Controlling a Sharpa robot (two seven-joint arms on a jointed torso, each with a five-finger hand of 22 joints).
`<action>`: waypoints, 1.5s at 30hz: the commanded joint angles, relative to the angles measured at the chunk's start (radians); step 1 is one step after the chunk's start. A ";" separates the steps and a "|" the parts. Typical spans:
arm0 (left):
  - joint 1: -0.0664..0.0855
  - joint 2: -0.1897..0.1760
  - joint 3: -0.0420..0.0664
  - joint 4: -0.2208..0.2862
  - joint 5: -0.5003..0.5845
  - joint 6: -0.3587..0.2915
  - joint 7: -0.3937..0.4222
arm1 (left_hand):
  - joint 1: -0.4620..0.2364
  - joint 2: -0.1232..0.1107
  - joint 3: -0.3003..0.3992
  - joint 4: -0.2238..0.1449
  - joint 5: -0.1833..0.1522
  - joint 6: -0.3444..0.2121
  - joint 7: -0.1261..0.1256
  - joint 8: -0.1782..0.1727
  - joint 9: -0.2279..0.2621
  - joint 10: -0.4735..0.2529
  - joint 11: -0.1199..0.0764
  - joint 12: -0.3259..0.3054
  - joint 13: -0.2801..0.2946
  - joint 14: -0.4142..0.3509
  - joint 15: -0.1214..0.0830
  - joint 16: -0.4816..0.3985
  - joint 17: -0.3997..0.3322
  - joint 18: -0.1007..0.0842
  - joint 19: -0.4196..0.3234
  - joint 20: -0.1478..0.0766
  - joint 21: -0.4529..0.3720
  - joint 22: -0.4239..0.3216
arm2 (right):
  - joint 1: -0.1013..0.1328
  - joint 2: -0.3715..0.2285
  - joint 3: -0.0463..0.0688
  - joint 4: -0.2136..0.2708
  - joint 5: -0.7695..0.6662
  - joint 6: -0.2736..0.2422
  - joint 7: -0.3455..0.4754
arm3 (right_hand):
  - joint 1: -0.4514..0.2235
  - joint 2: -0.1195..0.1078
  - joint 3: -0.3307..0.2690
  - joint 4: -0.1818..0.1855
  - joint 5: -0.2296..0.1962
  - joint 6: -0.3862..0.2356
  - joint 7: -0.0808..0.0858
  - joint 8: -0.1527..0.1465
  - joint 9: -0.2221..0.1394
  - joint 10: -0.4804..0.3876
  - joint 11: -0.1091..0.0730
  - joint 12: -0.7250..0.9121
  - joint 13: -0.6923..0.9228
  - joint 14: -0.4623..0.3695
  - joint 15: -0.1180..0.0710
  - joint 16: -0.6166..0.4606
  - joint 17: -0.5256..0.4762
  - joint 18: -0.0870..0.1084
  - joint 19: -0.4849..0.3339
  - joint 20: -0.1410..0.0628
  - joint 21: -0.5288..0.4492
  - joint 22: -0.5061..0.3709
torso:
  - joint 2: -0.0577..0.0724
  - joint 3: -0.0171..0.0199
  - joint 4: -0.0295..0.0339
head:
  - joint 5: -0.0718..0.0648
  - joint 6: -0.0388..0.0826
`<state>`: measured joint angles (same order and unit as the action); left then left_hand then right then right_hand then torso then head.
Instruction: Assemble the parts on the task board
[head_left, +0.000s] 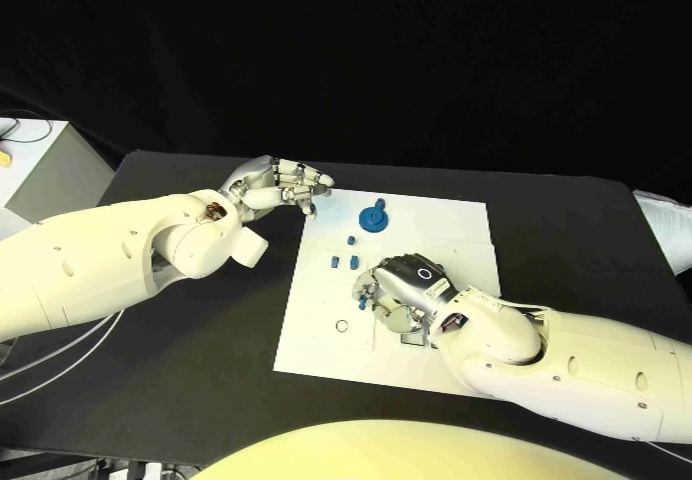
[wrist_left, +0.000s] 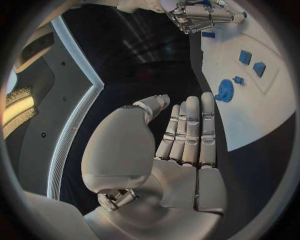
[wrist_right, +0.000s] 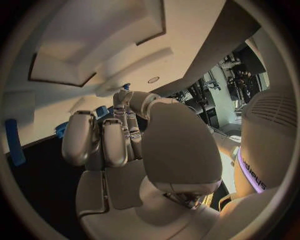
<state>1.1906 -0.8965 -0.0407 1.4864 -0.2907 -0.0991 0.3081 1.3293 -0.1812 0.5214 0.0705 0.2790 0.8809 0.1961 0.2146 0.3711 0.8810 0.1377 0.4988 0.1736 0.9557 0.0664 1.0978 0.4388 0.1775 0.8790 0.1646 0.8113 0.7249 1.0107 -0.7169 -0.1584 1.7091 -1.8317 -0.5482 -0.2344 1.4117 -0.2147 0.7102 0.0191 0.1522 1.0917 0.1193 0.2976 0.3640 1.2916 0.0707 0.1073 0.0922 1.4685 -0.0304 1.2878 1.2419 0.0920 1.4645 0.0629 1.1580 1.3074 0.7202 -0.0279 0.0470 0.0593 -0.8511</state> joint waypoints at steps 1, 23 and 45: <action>0.000 0.000 0.001 0.002 0.006 0.010 0.004 | 0.008 0.000 -0.004 0.001 0.002 -0.003 -0.001 0.004 0.001 -0.006 -0.001 0.006 -0.002 -0.006 0.002 -0.005 -0.002 0.006 0.009 -0.001 -0.004 -0.001 | -0.003 0.003 -0.003 -0.003 -0.018 0.033 -0.006 | -0.010 0.003 0.007 0.000 0.004 0.007 0.000 0.003 0.001 0.033 -0.025 0.007 0.002 0.042 -0.007 -0.006 -0.001 -0.013 -0.001 -0.004 -0.003 0.018 | 0.000 0.0001 -0.0005 | 0.000 -0.001; 0.000 0.000 0.001 0.000 0.006 0.010 0.000 | 0.008 0.000 -0.005 0.001 0.002 -0.003 -0.001 0.004 0.001 -0.007 -0.001 0.006 -0.002 -0.006 0.002 -0.005 -0.002 0.006 0.010 -0.001 -0.004 -0.001 | -0.004 -0.013 -0.005 0.006 0.029 0.026 0.060 | -0.070 -0.031 -0.030 -0.001 0.064 -0.044 0.018 -0.030 0.004 -0.012 -0.006 -0.044 -0.006 0.031 0.010 -0.024 -0.035 -0.003 -0.026 0.010 -0.065 -0.008 | 0.000 0.0011 -0.0006 | 0.000 -0.002; 0.000 0.000 0.000 -0.002 0.006 0.016 -0.009 | 0.009 0.001 -0.006 0.003 0.002 -0.003 -0.001 0.005 0.002 -0.009 0.000 0.006 -0.003 -0.006 0.002 -0.006 -0.003 0.006 0.011 -0.001 -0.007 -0.003 | -0.003 -0.022 -0.006 0.005 0.052 -0.014 0.062 | -0.087 -0.067 -0.062 -0.002 0.076 -0.115 0.033 -0.088 -0.011 -0.146 0.023 -0.041 -0.027 0.005 0.033 -0.065 -0.098 0.020 -0.071 0.033 -0.199 -0.077 | 0.000 0.0003 0.0003 | -0.002 -0.001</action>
<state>1.1904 -0.8974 -0.0408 1.4829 -0.2907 -0.0979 0.2983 1.3293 -0.1812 0.5215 0.0705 0.2790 0.8809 0.1960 0.2146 0.3716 0.8810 0.1376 0.4988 0.1716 0.9557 0.0664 1.0978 0.4372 0.1776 0.8864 0.1646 0.8114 0.7233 1.0082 -0.7383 -0.1640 1.7110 -1.7868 -0.5516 -0.1868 1.3254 -0.2727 0.6522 0.0168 0.2323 0.9822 0.1522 0.2125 0.3539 1.1515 0.0958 0.0634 0.0657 1.4646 -0.0054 1.2298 1.1444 0.0920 1.4016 0.0932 0.9620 1.2309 0.7201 -0.0278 0.0468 0.0568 -0.8516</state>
